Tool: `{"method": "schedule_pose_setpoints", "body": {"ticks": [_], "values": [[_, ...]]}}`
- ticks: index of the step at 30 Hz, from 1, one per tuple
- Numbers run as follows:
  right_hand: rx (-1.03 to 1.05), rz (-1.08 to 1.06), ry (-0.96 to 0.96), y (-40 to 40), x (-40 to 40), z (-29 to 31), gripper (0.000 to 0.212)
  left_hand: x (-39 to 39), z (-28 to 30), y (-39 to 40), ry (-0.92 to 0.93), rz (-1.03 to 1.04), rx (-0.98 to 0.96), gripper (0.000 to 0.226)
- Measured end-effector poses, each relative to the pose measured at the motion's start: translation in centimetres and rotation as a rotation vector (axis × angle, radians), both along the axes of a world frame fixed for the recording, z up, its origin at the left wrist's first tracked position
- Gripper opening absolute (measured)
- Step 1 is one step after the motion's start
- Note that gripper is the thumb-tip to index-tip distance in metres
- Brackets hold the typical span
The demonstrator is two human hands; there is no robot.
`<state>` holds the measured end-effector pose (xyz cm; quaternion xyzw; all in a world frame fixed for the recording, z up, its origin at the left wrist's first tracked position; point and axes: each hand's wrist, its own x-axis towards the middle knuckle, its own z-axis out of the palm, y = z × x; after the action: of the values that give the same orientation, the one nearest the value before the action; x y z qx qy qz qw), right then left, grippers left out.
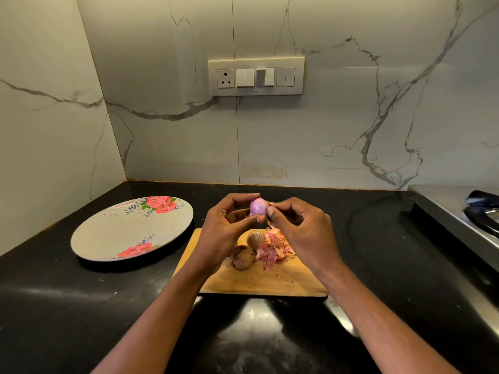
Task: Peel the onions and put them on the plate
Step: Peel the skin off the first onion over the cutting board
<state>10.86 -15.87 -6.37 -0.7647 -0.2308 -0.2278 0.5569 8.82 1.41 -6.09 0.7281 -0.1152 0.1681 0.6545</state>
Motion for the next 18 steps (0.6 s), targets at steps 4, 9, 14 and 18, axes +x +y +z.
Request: {"method": "schedule_pose_setpoints", "body": {"ticks": [4, 9, 14, 18], "values": [[0.008, -0.014, -0.010, 0.12, 0.01, -0.07, 0.014, 0.05, -0.04, 0.01, -0.003, -0.003, -0.002, 0.047], [0.018, -0.029, -0.002, 0.14, 0.36, -0.25, 0.011, 0.11, -0.02, 0.16, 0.005, -0.010, -0.023, 0.049], [0.030, -0.008, 0.020, 0.06, 0.47, -0.38, 0.014, 0.24, -0.08, 0.09, 0.000, 0.002, -0.023, 0.052], [0.018, -0.011, 0.020, 0.15, 0.46, -0.43, 0.015, 0.21, -0.17, 0.12, -0.010, 0.006, -0.018, 0.054]]}}
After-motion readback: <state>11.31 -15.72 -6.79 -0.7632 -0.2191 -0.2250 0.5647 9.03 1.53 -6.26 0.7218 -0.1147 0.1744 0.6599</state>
